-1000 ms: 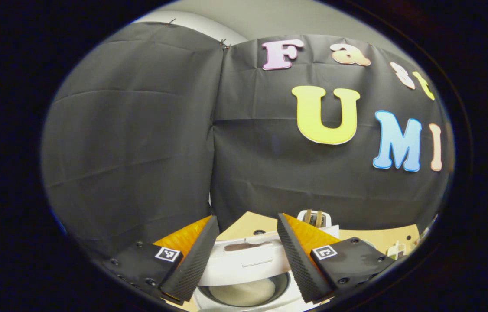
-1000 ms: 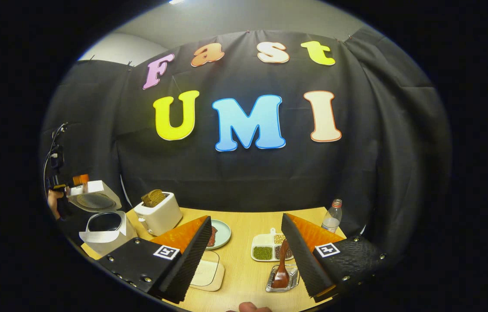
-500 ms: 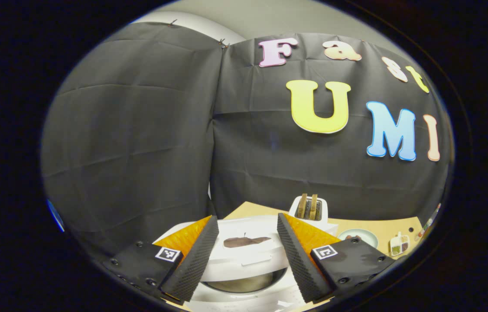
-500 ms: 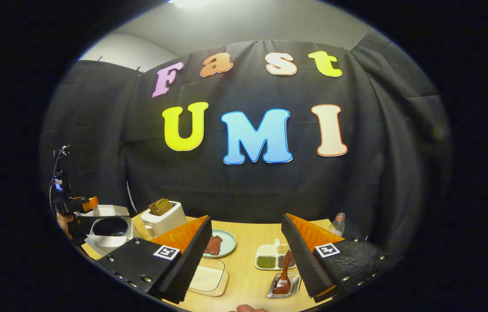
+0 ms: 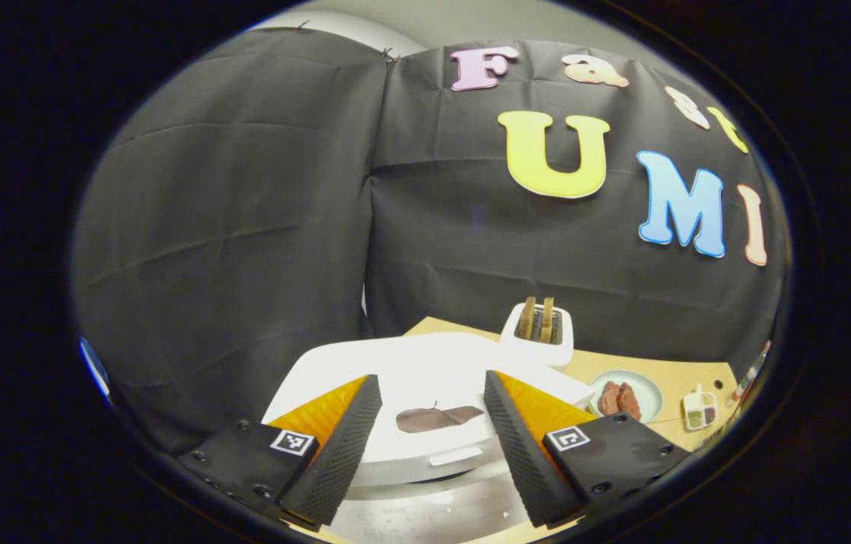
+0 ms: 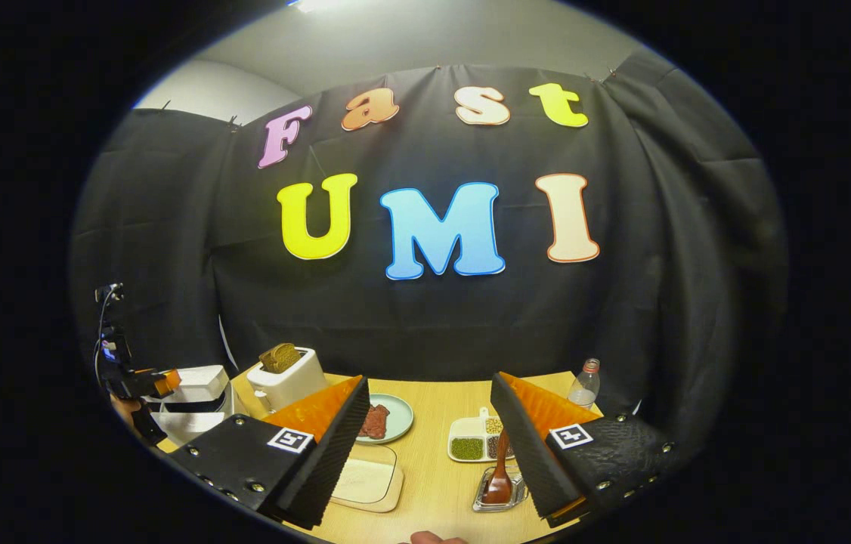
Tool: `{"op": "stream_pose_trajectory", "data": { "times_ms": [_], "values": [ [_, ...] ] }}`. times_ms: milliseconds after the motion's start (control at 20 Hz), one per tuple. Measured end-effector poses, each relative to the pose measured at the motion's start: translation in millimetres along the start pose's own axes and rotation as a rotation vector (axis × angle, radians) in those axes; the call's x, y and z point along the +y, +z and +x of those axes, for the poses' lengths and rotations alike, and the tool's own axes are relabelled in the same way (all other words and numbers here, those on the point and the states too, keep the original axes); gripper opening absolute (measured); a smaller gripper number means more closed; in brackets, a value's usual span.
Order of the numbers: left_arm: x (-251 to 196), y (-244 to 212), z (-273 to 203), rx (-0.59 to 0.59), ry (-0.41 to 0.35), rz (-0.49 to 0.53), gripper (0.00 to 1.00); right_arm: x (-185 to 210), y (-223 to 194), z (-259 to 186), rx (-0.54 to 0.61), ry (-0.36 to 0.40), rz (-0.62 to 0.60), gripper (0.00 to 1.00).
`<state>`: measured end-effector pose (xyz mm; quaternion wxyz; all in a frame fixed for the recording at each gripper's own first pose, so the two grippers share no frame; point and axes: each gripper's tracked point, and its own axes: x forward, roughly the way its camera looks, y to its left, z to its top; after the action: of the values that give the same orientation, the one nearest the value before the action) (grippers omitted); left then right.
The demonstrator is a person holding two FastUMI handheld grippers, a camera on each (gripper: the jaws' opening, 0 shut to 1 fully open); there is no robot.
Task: Close the left gripper, press the button to open the rice cooker; take a wooden spoon from the chopstick holder with the right hand, scoop a spoonful of rice and pour it into the rice cooker, then put the wooden spoon back into the chopstick holder.
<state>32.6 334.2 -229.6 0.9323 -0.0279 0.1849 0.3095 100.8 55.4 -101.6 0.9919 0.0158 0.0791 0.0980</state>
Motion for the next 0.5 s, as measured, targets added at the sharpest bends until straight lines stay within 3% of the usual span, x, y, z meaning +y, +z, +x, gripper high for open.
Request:
{"op": "stream_pose_trajectory", "data": {
  "times_ms": [150, 200, 300, 400, 500],
  "values": [
    [-4, -19, 4, 0.064, -0.03, 0.018, 0.92, 1, -3, -3, 0.006, -0.008, 0.004, 0.98],
    [-5, -29, 4, 0.098, -0.04, 0.026, 0.99, 2, -4, -4, 0.01, -0.011, 0.009, 0.98],
    [-5, -48, 5, 0.156, -0.053, 0.028, 0.97, 5, -5, -6, 0.012, -0.012, 0.022, 0.98],
    [-5, -47, 6, 0.142, -0.05, 0.044, 0.93, 7, -6, -8, 0.016, -0.013, 0.019, 0.98],
    [-7, -53, 5, 0.184, -0.047, 0.044, 1.0, 8, -7, -10, 0.016, -0.015, 0.015, 0.98]
  ]
}}
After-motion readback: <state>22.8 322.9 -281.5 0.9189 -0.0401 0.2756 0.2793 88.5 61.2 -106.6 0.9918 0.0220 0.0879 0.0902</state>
